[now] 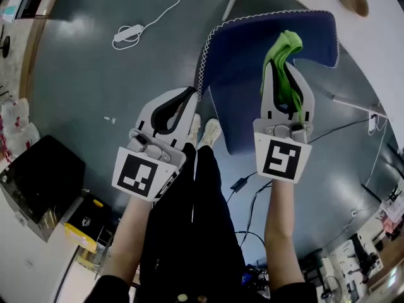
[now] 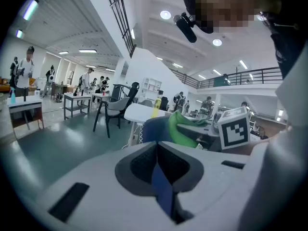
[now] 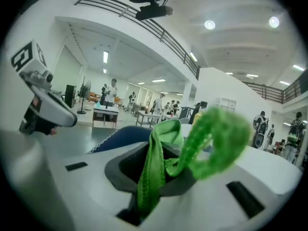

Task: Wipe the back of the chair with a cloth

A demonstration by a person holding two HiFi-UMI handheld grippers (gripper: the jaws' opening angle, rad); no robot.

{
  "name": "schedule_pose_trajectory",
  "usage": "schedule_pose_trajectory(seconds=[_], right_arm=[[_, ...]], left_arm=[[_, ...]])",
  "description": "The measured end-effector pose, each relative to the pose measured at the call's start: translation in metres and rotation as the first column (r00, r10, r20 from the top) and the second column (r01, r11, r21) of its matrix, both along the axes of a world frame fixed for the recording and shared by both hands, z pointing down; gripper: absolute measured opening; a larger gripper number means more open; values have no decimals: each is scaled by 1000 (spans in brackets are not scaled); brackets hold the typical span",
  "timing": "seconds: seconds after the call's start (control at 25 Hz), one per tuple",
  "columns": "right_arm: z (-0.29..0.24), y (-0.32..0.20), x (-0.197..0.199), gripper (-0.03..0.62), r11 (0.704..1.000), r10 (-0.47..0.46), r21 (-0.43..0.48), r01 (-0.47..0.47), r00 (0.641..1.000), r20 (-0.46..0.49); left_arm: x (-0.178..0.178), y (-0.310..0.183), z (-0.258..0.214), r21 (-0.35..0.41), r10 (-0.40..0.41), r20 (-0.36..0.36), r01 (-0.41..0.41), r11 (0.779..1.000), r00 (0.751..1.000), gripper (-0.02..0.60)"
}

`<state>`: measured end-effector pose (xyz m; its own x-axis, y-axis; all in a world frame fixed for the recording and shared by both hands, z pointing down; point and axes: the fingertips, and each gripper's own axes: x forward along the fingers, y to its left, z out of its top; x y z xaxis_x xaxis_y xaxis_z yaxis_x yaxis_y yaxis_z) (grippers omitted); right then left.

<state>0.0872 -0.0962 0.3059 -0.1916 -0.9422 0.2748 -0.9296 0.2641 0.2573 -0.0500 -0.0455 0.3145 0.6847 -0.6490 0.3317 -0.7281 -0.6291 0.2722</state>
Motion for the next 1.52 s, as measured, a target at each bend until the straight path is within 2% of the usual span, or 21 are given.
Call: schedule_pose_trajectory(seconds=[0.24, 0.48, 0.76, 0.96, 1.16, 1.52], right_arm=[[-29, -22, 5, 55, 998, -9, 66, 12, 999, -44], [-28, -42, 0, 55, 996, -2, 85, 3, 1000, -15], [-6, -47, -22, 55, 997, -55, 47, 57, 997, -49], [5, -47, -25, 55, 996, -65, 47, 70, 994, -88], [21, -42, -25, 55, 996, -90, 7, 93, 984, -156], [48, -31, -27, 55, 994, -108, -44, 101, 977, -185]], left_arm=[[-1, -1, 9, -42, -38, -24, 37, 998, 999, 8], [-10, -2, 18, -88, -79, -52, 74, 993, 996, 8], [-15, -5, 21, -110, -98, -64, 91, 990, 993, 8], [-16, -7, 27, -115, -97, -67, 89, 989, 993, 8], [-11, -7, 28, -118, -86, -72, 77, 990, 994, 8], [-11, -7, 30, -122, -71, -70, 62, 991, 995, 8]])
